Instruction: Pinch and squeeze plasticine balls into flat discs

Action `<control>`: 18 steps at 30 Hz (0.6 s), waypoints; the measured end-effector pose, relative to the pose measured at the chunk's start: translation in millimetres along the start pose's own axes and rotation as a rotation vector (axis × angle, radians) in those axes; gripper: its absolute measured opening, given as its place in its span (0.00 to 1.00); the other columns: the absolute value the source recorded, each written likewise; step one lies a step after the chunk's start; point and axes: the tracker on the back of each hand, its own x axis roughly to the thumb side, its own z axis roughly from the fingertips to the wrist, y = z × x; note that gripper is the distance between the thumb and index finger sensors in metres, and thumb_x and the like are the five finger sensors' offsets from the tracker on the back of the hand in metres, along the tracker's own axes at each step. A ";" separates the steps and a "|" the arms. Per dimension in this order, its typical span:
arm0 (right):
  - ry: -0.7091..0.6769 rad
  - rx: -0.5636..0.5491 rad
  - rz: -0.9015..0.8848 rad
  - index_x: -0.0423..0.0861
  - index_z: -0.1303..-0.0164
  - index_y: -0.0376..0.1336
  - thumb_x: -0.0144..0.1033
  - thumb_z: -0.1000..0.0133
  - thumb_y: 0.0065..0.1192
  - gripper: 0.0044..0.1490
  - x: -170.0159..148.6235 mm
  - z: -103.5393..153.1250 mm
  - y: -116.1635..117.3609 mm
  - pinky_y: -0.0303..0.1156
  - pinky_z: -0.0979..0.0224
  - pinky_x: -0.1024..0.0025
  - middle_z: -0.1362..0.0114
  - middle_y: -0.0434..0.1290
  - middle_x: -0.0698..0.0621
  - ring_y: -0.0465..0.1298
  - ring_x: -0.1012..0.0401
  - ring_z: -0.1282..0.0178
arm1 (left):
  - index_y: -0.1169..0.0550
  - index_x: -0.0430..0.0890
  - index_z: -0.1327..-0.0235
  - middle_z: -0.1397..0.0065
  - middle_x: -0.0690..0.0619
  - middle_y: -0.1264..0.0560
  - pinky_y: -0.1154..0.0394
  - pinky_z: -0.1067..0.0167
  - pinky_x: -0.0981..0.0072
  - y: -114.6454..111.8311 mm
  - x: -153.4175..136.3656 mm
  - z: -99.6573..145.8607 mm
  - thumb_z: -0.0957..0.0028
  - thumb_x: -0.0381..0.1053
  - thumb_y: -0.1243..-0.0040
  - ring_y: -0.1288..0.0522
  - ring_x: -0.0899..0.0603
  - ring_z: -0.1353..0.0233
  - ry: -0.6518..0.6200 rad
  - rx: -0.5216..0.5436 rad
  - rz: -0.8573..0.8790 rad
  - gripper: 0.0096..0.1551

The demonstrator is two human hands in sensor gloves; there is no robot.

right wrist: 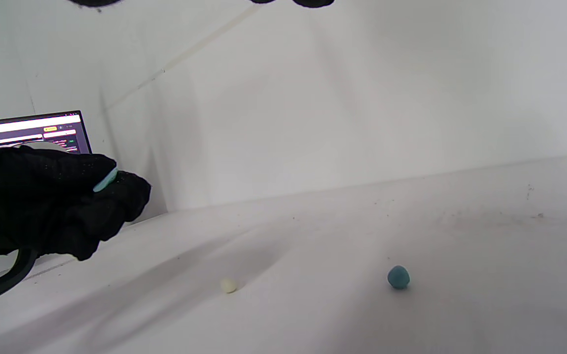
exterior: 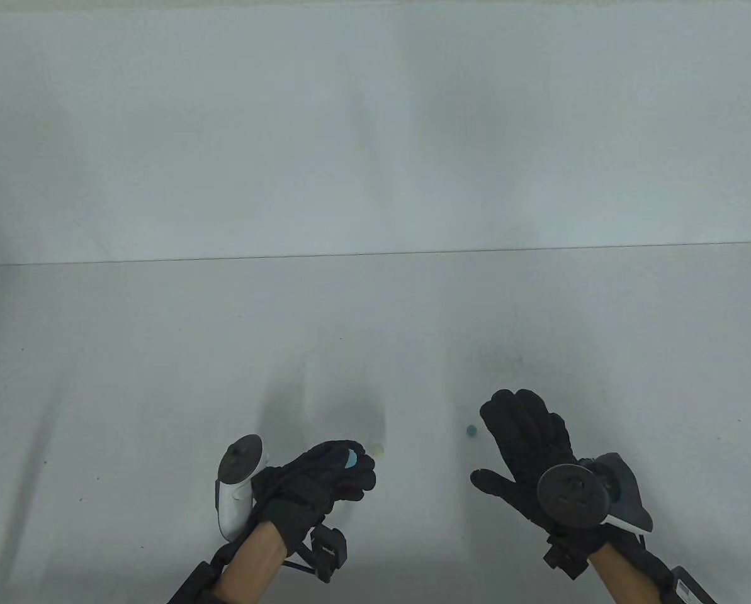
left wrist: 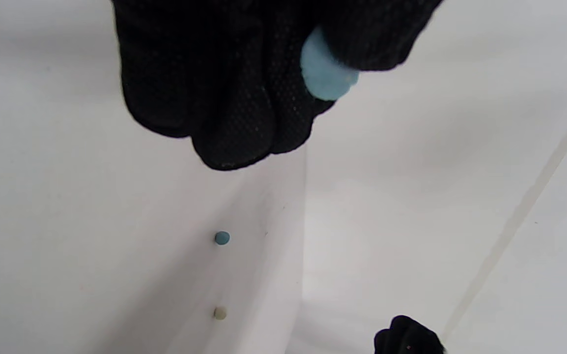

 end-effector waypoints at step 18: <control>-0.012 -0.008 -0.002 0.44 0.12 0.40 0.69 0.40 0.39 0.55 1.3 0.9 -1.1 0.51 0.23 0.26 0.08 0.43 0.40 0.45 0.35 0.12 | 0.20 0.33 0.40 0.48 0.48 0.14 0.15 0.47 0.55 -5.6 2.6 -1.4 0.48 0.47 0.36 0.10 0.44 0.50 0.047 0.037 -0.282 0.27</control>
